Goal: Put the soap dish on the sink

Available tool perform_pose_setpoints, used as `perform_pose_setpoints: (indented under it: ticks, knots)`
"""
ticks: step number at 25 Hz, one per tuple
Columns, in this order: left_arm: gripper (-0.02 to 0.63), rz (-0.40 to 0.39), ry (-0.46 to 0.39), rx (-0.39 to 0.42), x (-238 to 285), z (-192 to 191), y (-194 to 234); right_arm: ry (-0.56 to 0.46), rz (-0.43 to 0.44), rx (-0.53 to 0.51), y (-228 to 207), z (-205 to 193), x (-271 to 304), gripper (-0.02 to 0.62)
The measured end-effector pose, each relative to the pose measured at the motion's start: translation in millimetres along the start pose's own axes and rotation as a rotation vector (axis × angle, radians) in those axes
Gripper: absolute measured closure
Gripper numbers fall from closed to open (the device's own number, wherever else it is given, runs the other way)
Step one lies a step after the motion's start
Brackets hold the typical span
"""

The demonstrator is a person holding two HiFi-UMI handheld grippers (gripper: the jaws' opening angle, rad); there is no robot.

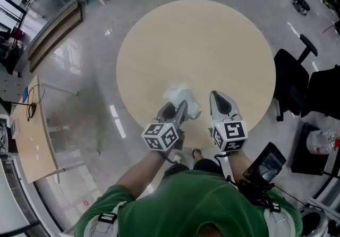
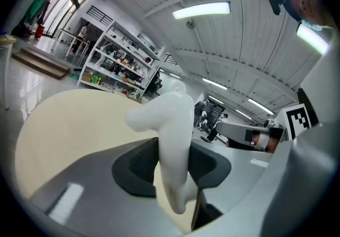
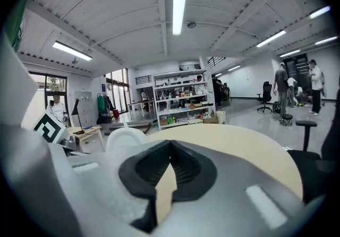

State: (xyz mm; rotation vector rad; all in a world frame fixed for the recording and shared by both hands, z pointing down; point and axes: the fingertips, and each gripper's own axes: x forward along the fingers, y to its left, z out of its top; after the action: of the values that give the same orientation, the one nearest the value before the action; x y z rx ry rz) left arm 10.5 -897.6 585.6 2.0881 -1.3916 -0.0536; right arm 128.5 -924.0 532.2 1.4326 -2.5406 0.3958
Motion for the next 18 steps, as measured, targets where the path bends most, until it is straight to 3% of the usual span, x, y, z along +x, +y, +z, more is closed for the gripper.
perform_pose_setpoints:
  ticks: [18]
  knots:
    - [0.456, 0.099, 0.229, -0.151, 63.2, -90.0, 55.7, 0.196, -0.007, 0.081, -43.7, -88.3, 37.1, 0.594]
